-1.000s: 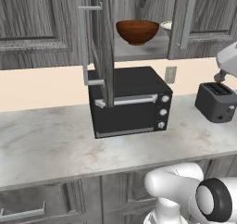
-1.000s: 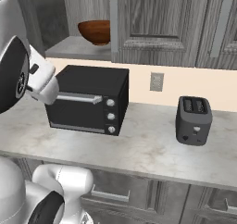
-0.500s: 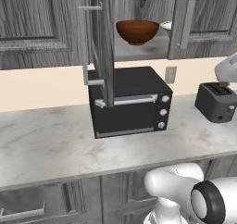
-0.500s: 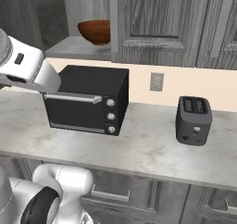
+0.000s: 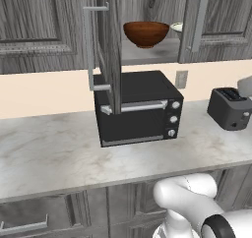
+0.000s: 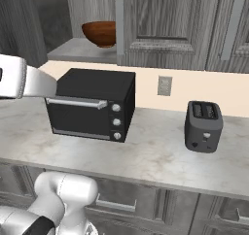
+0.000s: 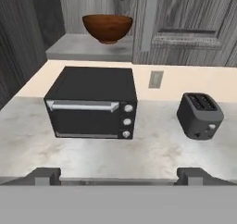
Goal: Move the bowls from the cabinet to the plates on the dining table.
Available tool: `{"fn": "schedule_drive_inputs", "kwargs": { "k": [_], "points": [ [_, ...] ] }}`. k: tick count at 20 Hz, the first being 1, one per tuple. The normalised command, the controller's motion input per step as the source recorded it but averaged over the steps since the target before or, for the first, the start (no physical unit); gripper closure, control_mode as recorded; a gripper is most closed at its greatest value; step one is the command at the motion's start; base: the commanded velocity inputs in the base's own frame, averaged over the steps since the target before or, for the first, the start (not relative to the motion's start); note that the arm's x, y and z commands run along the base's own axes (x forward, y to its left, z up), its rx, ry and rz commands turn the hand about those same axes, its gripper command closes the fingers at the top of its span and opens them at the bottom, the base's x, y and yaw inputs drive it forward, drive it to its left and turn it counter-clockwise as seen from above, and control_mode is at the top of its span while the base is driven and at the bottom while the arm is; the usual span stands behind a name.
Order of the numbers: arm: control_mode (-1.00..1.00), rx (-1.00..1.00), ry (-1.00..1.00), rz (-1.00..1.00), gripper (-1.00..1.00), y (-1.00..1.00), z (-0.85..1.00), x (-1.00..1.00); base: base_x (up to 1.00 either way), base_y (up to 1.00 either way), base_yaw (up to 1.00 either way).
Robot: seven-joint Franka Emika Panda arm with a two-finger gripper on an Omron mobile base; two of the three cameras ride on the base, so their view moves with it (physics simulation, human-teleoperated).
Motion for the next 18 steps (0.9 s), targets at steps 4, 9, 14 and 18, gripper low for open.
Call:
{"fn": "schedule_drive_inputs", "kwargs": {
  "k": [4, 9, 14, 18],
  "points": [
    [-1.0, -0.08, -0.2, 0.0, -1.0, 0.0, 0.0, 0.0, 0.0, 0.0, 0.0],
    [-1.0, -0.01, -0.06, -0.01, -1.0, -0.04, 0.0, 0.17, 0.0, 0.0, 0.0],
    [-1.0, 0.0, 0.0, -0.05, -1.0, -0.02, 0.11, 0.18, 0.0, 0.0, 0.0],
    [-1.0, 0.0, 0.0, -0.04, -1.0, 0.0, 0.28, 0.08, 0.0, 0.0, 0.0]
  ]
}}
